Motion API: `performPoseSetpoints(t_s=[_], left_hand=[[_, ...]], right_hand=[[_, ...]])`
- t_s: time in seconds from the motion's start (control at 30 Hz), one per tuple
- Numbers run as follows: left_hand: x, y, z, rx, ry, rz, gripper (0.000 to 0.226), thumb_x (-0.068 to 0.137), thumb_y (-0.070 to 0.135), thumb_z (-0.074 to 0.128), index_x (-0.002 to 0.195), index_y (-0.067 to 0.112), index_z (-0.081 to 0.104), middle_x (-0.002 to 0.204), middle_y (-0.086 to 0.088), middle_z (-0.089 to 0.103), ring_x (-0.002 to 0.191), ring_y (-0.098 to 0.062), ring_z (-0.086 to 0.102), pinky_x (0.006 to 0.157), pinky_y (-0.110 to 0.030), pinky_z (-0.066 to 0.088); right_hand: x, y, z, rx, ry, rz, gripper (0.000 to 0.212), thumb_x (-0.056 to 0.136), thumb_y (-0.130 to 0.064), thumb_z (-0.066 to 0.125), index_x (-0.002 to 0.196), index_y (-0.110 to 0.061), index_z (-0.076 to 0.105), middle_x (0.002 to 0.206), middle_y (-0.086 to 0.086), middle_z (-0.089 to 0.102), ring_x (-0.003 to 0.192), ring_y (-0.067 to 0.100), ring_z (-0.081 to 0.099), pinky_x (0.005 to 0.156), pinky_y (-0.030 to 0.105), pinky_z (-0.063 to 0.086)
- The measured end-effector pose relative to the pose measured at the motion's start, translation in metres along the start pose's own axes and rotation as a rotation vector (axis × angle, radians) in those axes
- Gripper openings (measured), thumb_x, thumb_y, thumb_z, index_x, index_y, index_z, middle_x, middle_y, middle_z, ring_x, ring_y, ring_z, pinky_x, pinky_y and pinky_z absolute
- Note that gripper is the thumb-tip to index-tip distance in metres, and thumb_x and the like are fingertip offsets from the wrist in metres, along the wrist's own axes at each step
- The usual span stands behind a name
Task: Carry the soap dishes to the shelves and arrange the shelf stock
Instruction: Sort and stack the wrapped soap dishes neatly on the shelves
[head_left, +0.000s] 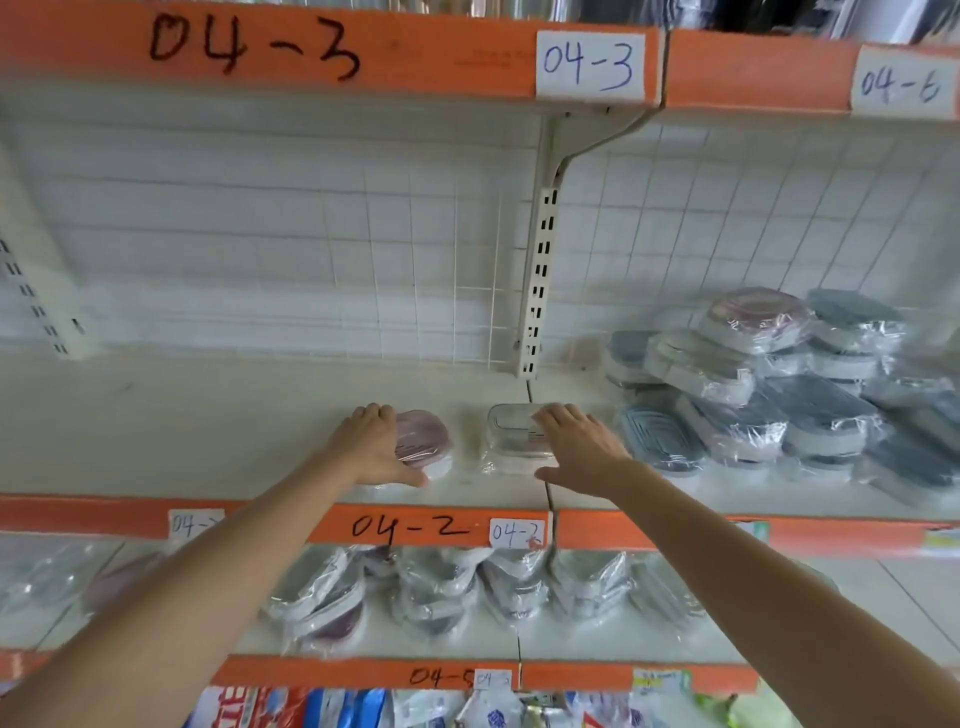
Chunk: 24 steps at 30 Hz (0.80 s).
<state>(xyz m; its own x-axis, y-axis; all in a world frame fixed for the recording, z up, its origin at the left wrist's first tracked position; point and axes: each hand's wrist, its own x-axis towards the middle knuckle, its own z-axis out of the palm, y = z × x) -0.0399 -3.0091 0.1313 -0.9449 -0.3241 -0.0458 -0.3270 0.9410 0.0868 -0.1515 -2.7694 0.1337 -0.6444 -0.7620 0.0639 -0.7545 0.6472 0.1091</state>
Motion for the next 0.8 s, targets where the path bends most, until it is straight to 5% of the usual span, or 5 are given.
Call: performPoseSetpoints(t_s=[0.2, 0.33, 0.57, 0.8], left_hand=[[-0.010, 0.002, 0.001, 0.003, 0.017, 0.022, 0.097, 0.067, 0.066, 0.072, 0.132, 0.003, 0.038, 0.130, -0.009, 0.045, 0.120, -0.025, 0.043, 0.098, -0.031, 0.038], [-0.016, 0.007, 0.001, 0.033, 0.084, 0.013, 0.094, 0.066, 0.066, 0.072, 0.129, 0.004, 0.039, 0.128, -0.008, 0.045, 0.118, -0.024, 0.042, 0.099, -0.031, 0.038], [-0.041, 0.020, 0.001, 0.057, 0.322, -0.008, 0.087, 0.066, 0.057, 0.077, 0.125, 0.003, 0.042, 0.125, -0.010, 0.046, 0.115, -0.026, 0.043, 0.097, -0.032, 0.034], [-0.070, 0.037, -0.001, 0.022, 0.506, 0.072, 0.089, 0.057, 0.052, 0.084, 0.118, -0.003, 0.049, 0.118, -0.016, 0.052, 0.110, -0.034, 0.048, 0.093, -0.039, 0.038]], right_hand=[[0.012, 0.015, -0.011, 0.107, -0.172, 0.071, 0.103, 0.079, -0.045, 0.071, 0.151, -0.007, 0.007, 0.159, 0.007, 0.006, 0.145, 0.025, 0.009, 0.118, 0.042, 0.019], [0.025, 0.016, -0.007, 0.174, -0.217, 0.054, 0.109, 0.076, -0.043, 0.074, 0.151, -0.006, 0.004, 0.158, 0.009, 0.010, 0.145, 0.026, 0.012, 0.117, 0.044, 0.019], [0.010, 0.014, 0.002, 0.209, -0.018, 0.112, 0.097, 0.064, -0.056, 0.078, 0.136, -0.009, 0.034, 0.130, 0.010, 0.035, 0.121, 0.028, 0.033, 0.102, 0.042, 0.038], [-0.032, 0.006, -0.007, 0.355, 0.182, 0.200, 0.091, 0.070, -0.048, 0.077, 0.134, -0.003, 0.032, 0.131, 0.015, 0.037, 0.121, 0.032, 0.036, 0.100, 0.040, 0.035]])
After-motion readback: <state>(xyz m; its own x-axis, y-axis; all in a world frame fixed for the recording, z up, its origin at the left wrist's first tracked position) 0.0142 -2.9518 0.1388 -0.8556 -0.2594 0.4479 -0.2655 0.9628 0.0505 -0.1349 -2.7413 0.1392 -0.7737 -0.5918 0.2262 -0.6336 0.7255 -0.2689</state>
